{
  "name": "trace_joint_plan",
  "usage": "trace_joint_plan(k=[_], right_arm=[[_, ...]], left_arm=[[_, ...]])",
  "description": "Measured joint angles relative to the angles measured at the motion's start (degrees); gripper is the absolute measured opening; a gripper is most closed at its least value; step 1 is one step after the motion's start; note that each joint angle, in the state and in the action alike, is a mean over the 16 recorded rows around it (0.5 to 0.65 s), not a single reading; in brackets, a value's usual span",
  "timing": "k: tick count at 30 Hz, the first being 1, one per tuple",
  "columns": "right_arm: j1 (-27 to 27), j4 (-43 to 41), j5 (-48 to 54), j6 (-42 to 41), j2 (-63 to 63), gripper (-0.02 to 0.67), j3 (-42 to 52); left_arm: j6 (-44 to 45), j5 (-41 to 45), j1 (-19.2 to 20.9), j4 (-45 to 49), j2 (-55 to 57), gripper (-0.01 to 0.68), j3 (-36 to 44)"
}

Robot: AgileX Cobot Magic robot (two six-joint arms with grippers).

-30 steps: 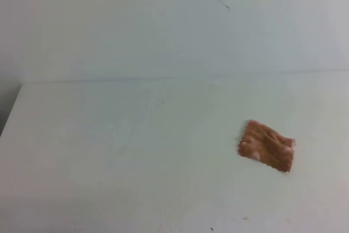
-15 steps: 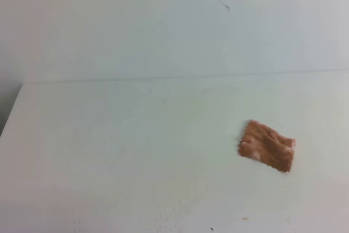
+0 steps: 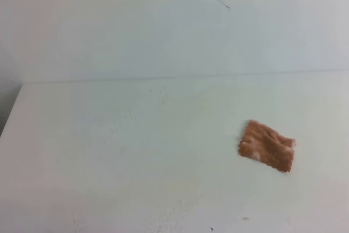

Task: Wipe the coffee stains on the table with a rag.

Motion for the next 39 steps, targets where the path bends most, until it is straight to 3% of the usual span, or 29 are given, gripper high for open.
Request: trace_joint_plan(k=[7,22,39], right_arm=[[-4.26,1.40,-2.40,0.08,-1.54,-0.002,3.29],[-21.41,11.60,-8.17,0.43,-9.45,-0.002,13.77],[-24.16,18.19,-16.80,2.00,-9.83,0.001,20.49]], left_arm=[[0.00,0.00,0.00,0.03,0.00,-0.003,0.00],[0.00,0.00,0.00,0.06,0.00,-0.003,0.00],[0.00,0.00,0.00,0.06,0.00,-0.003,0.00]])
